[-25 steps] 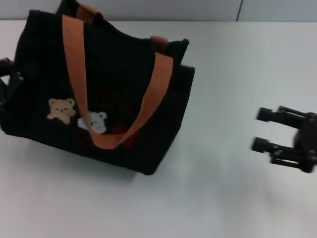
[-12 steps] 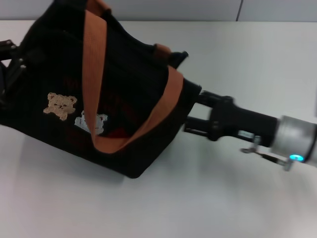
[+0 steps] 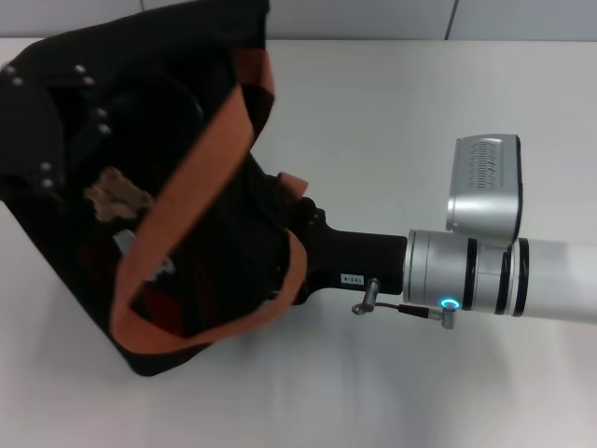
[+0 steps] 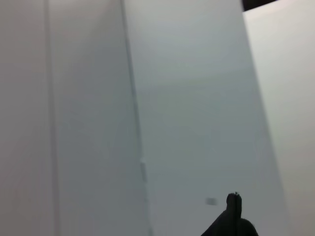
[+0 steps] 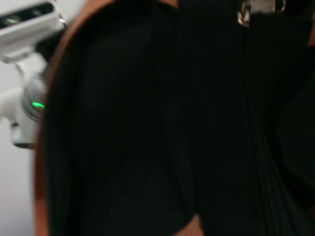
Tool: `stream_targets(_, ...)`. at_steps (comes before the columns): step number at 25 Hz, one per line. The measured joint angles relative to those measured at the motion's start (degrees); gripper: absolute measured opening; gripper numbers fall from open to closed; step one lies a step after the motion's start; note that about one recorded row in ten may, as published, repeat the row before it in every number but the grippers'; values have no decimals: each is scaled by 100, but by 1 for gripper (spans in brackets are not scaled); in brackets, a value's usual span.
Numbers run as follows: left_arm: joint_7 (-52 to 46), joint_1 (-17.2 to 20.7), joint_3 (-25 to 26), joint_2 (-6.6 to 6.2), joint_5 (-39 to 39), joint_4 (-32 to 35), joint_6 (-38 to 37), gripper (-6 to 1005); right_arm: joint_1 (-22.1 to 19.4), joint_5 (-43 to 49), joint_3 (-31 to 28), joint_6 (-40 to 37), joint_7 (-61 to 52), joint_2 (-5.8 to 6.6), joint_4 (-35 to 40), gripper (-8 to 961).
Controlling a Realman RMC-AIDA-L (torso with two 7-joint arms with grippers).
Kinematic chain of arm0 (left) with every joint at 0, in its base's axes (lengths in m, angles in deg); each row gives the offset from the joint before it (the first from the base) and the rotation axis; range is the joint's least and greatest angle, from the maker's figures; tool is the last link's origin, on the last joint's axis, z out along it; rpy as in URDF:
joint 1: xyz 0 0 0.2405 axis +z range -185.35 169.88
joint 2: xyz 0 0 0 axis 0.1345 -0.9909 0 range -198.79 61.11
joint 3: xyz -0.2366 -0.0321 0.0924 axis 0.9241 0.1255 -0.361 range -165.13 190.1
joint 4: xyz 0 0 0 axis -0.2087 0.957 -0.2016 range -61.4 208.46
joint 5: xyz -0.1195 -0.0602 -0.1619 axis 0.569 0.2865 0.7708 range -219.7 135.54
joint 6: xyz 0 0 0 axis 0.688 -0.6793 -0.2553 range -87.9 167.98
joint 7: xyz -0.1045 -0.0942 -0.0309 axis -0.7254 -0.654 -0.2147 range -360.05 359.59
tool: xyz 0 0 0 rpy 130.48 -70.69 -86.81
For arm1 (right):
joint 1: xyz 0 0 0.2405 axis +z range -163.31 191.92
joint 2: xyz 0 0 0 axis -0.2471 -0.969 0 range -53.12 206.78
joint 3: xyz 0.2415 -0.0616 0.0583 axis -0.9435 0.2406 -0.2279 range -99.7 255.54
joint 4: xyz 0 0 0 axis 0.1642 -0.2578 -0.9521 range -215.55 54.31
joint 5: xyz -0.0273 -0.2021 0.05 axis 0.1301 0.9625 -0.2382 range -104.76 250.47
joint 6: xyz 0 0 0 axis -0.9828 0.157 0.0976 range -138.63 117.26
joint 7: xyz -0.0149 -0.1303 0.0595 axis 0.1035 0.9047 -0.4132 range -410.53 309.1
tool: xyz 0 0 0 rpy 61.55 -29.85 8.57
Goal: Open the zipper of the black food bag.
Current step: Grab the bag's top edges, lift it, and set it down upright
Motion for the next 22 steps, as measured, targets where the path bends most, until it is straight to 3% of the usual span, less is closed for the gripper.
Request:
stream_targets(5, 309, 35, -778, 33, -10, -30, 25, 98, -213, 10, 77, 278, -596, 6, 367, 754)
stream_targets(9, 545, 145, -1304, 31, -24, -11, 105, 98, -762, 18, 103, -351, -1042, 37, 1001, 754)
stream_targets(15, 636, 181, -1418, 29, -350, -25, 303, 99, -1534, 2, 101, -1617, -1757, 74, 2139, 754)
stream_targets(18, 663, 179, -1451, 36, -360, -41, 389, 99, -1797, 3, 140, -1775, -2136, 94, 2598, 753)
stream_targets(22, 675, 185, -1454, 38, -360, -43, 433, 99, -2069, 0, 167, -1871, -2302, 206, 2799, 753)
